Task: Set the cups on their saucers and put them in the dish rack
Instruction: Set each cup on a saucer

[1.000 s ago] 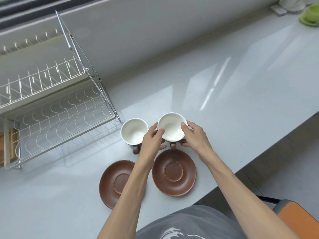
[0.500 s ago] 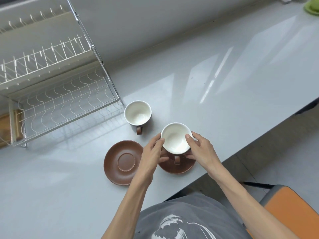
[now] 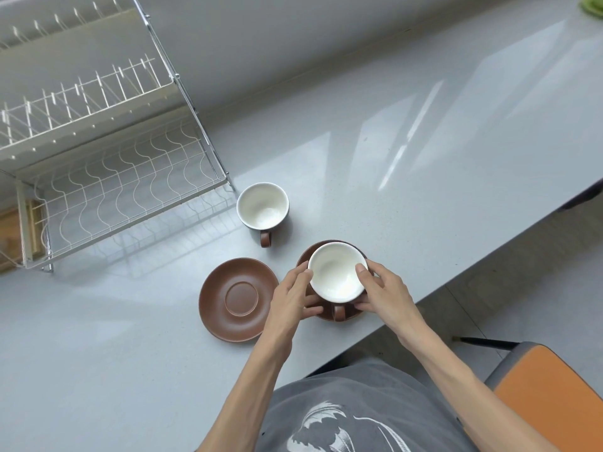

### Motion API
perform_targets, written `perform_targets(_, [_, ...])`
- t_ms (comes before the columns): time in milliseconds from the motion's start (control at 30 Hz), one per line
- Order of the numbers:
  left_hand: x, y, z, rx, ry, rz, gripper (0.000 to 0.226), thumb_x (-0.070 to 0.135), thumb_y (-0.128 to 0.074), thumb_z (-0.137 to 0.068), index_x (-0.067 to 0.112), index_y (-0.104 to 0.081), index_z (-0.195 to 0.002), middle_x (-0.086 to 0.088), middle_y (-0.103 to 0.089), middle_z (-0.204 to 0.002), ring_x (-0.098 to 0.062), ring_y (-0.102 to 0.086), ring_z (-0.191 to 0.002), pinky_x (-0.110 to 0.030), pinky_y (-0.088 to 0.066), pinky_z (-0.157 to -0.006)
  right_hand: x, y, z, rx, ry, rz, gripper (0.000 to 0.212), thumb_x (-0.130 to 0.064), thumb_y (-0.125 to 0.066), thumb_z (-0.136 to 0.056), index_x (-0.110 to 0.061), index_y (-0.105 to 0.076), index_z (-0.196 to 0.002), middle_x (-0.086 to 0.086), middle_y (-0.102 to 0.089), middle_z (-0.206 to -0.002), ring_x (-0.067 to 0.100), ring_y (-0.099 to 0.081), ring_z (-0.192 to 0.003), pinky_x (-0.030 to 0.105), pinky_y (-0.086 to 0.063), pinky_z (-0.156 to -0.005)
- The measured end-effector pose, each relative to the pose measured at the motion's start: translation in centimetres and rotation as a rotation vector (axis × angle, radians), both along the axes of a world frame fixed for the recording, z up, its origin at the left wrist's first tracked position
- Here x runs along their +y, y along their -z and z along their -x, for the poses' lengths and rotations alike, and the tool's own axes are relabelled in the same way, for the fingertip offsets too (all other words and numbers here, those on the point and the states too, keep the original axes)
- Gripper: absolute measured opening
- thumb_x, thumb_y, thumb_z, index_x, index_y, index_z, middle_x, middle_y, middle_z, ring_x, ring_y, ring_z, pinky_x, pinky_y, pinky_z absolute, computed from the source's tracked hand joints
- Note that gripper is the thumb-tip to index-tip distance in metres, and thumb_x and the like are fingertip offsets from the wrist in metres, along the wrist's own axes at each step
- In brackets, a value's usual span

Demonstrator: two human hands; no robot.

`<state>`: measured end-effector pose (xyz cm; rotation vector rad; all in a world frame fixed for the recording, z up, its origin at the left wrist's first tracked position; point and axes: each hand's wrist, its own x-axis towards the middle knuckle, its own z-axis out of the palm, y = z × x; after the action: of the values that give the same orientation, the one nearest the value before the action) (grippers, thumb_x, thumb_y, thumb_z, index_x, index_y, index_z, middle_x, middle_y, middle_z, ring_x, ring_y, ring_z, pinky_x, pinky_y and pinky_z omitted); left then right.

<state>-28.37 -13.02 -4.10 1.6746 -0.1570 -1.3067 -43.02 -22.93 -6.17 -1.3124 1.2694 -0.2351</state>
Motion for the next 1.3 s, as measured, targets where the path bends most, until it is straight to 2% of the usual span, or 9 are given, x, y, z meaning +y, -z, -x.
perform_targets(133, [0.4,0.3,0.0,0.009,-0.005,-0.002,0.035,0.034,-0.051,-0.101,0.027,-0.058,-0.135,0.007,-0.063,-0.126,-0.026,-0.073,-0.103,-0.044,-0.059,-0.092,0.2,0.0,0.2,0.006,-0.006,-0.007,0.043,-0.044,-0.051,-0.099,-0.024,-0.054,-0.137,-0.005,-0.069,-0.104,0.019,-0.073,-0.093,0.038,-0.062,-0.081])
perform_targets(333, [0.8,0.6,0.2,-0.009,0.011,-0.006,0.033,0.038,-0.053,-0.1,0.031,-0.059,-0.131,0.009,-0.065,-0.12,-0.022,-0.073,-0.102,-0.044,-0.058,-0.094,0.3,0.1,0.4,0.018,-0.029,-0.002,0.047,-0.044,-0.051,-0.099,-0.023,-0.05,-0.141,-0.012,-0.065,-0.105,0.02,-0.07,-0.101,0.035,-0.062,-0.081])
perform_targets(500, [0.7,0.7,-0.5,-0.08,0.099,-0.025,0.031,0.039,-0.053,-0.1,0.032,-0.055,-0.13,0.007,-0.064,-0.119,-0.014,-0.07,-0.103,-0.04,-0.057,-0.095,-0.6,0.0,0.3,0.113,-0.095,0.025,0.047,-0.048,-0.048,-0.099,-0.023,-0.052,-0.139,-0.001,-0.067,-0.112,0.019,-0.072,-0.094,0.04,-0.061,-0.085])
perform_targets(633, [0.6,0.7,-2.8,-0.15,0.205,-0.058,0.036,0.041,-0.054,-0.099,0.029,-0.058,-0.132,0.005,-0.064,-0.123,-0.013,-0.069,-0.104,-0.035,-0.058,-0.089,-2.4,-0.6,-0.1,0.254,-0.244,0.164,0.047,-0.053,-0.045,-0.098,-0.025,-0.058,-0.132,-0.004,-0.066,-0.116,0.022,-0.06,-0.118,0.043,-0.049,-0.1])
perform_targets(767, [0.2,-0.1,-5.9,-0.211,0.21,-0.039,0.039,0.04,-0.054,-0.099,0.027,-0.057,-0.135,0.007,-0.064,-0.121,-0.012,-0.069,-0.099,-0.032,-0.056,-0.085,-4.2,-1.8,-2.0,0.414,-0.373,0.379,0.052,-0.055,-0.041,-0.099,-0.026,-0.051,-0.14,0.0,-0.061,-0.137,0.022,-0.058,-0.124,0.042,-0.044,-0.101])
perform_targets(833, [0.1,-0.6,-7.6,-0.295,0.207,-0.048,0.037,0.043,-0.053,-0.097,0.032,-0.059,-0.132,0.007,-0.066,-0.122,-0.01,-0.069,-0.096,-0.036,-0.057,-0.09,-4.9,-2.4,-3.6,0.457,-0.408,0.497,0.053,-0.054,-0.039,-0.1,-0.025,-0.048,-0.143,0.003,-0.058,-0.141,0.024,-0.057,-0.126,0.043,-0.044,-0.1])
perform_targets(967, [-0.2,-1.5,-10.4,-0.467,0.117,-0.034,0.036,0.047,-0.053,-0.095,0.036,-0.06,-0.128,0.025,-0.07,-0.107,-0.013,-0.067,-0.106,-0.042,-0.053,-0.098,-5.5,-3.2,-7.3,0.457,-0.456,0.656,0.051,-0.047,-0.039,-0.102,-0.022,-0.044,-0.146,0.003,-0.05,-0.149,0.028,-0.051,-0.132,0.044,-0.042,-0.101])
perform_targets(1133, [-1.7,-0.4,-11.9,-1.029,0.211,-0.123,0.047,0.038,-0.051,-0.098,0.026,-0.048,-0.143,0.0,-0.05,-0.147,-0.021,-0.047,-0.135,-0.038,-0.04,-0.107,-5.4,-2.5,-12.3,0.399,-0.53,0.779,0.055,-0.045,-0.041,-0.102,-0.021,-0.035,-0.151,0.006,-0.034,-0.158,0.027,-0.039,-0.14,0.048,-0.044,-0.1])
perform_targets(1300, [-3.5,1.3,-12.7,-1.229,0.334,-0.203,0.058,0.036,-0.05,-0.098,0.021,-0.037,-0.152,-0.015,-0.035,-0.158,-0.032,-0.031,-0.146,-0.047,-0.035,-0.112,-4.8,-1.4,-15.9,0.368,-0.553,0.767,0.058,-0.044,-0.043,-0.101,-0.024,-0.028,-0.153,0.006,-0.024,-0.162,0.026,-0.034,-0.143,0.047,-0.044,-0.1])
